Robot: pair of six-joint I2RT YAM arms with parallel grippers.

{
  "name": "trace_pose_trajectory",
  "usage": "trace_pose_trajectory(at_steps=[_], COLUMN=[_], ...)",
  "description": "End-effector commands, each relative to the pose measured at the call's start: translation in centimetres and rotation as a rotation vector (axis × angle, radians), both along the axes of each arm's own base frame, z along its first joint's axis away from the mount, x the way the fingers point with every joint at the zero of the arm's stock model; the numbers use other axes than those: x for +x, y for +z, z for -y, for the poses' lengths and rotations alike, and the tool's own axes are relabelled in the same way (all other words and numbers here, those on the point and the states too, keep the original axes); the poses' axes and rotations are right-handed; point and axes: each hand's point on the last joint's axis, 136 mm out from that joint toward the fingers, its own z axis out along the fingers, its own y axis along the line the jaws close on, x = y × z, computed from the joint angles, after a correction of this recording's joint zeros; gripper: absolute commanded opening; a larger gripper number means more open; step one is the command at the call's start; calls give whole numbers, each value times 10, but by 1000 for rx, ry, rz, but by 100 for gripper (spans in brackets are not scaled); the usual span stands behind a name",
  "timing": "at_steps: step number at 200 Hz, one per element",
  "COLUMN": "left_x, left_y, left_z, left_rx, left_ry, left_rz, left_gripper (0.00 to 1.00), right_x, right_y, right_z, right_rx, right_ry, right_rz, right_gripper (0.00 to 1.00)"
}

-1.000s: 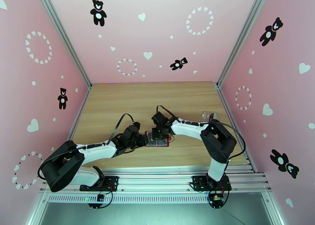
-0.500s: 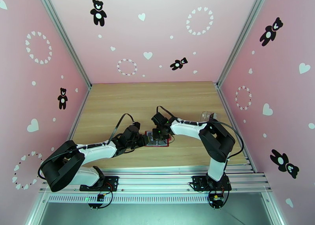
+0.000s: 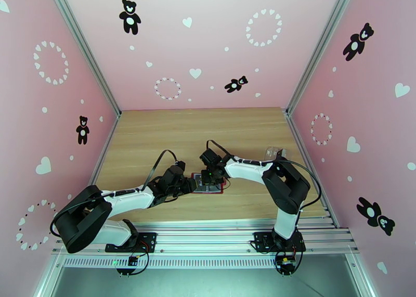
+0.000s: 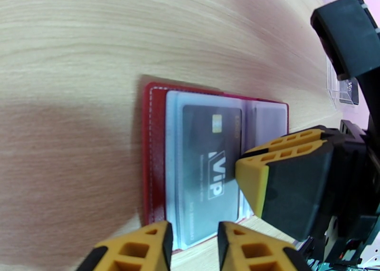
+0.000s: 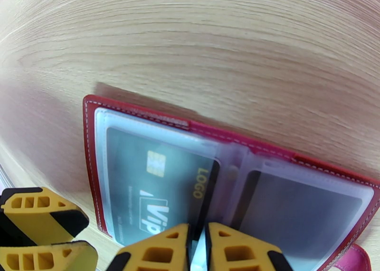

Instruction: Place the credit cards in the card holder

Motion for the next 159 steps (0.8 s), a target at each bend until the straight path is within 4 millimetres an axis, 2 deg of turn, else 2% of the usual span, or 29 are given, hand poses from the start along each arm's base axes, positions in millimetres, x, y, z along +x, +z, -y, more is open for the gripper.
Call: trace_pose_trajectory(at_steps=[1, 47, 81, 159], left_x=[0, 0, 0, -1], left_y=[0, 1, 1, 0], left_z=[1, 1, 1, 1], left_rx=[14, 12, 14, 14], left_ry=[-8, -8, -8, -10], left_rz=[10, 10, 12, 9], left_gripper=[32, 32, 32, 32], right_x=[-6, -5, -2, -4], right_y=[-15, -1, 11, -2], right_z=[16, 5, 5, 7], right_rx=[-91, -27, -18, -44], right_ry=[6, 14, 15, 23], right_rz=[-17, -3, 22, -1], right_gripper=[18, 18, 19, 15])
